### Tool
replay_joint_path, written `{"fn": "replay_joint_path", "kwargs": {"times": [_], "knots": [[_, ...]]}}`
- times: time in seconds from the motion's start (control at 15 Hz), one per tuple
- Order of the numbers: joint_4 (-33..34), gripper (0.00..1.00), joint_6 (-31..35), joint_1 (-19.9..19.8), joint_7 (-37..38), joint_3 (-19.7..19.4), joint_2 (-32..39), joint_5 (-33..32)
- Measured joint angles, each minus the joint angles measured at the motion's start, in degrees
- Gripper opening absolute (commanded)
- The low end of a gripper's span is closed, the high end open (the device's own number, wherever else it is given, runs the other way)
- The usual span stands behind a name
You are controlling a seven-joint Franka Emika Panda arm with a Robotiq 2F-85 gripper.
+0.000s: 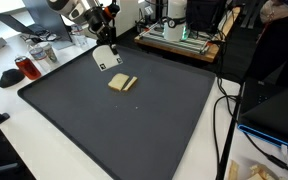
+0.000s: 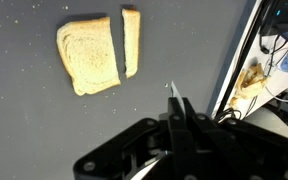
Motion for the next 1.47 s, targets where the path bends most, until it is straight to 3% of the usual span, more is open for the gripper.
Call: {"fn": "replay_joint_path", "kwargs": {"times": [0.4, 0.8, 1.47], "knots": [[0.58, 0.01, 0.0, -0.96, 6.38, 1.56, 2.83, 0.04], [5.91, 0.01, 0.0, -2.17, 11.13, 1.72, 4.95, 0.04], [12.11, 0.01, 0.01, 0.64, 17.18, -3.47, 8.15, 0.04]]}}
